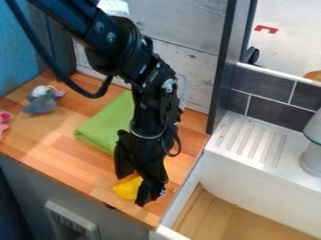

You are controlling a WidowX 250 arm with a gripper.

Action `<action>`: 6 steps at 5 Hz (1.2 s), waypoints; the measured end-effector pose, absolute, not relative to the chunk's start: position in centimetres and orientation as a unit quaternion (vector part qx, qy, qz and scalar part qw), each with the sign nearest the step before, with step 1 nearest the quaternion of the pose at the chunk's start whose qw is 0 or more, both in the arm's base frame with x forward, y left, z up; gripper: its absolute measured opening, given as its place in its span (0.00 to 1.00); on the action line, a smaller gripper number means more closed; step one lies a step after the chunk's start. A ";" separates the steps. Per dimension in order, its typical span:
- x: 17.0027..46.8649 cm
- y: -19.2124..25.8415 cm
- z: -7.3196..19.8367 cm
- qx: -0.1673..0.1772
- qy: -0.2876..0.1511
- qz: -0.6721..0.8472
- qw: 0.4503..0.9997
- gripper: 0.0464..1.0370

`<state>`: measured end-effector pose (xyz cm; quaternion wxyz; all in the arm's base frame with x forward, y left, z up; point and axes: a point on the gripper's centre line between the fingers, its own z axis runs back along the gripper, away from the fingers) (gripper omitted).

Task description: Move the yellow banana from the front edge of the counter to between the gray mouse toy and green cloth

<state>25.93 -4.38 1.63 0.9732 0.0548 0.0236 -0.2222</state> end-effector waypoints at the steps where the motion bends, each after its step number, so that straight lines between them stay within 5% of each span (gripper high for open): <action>1: 26.0 -4.6 0.1 0.049 0.037 -0.222 0.973 0.68; 2: 26.0 -4.8 0.1 0.039 0.037 -0.224 0.973 0.49; 3: 25.0 -4.8 0.7 0.021 0.044 -0.220 0.974 0.49; 5: 26.0 -0.3 10.1 -0.019 -0.051 -0.205 0.977 0.49; 6: 29.0 3.7 12.8 -0.006 -0.079 -0.149 0.986 0.49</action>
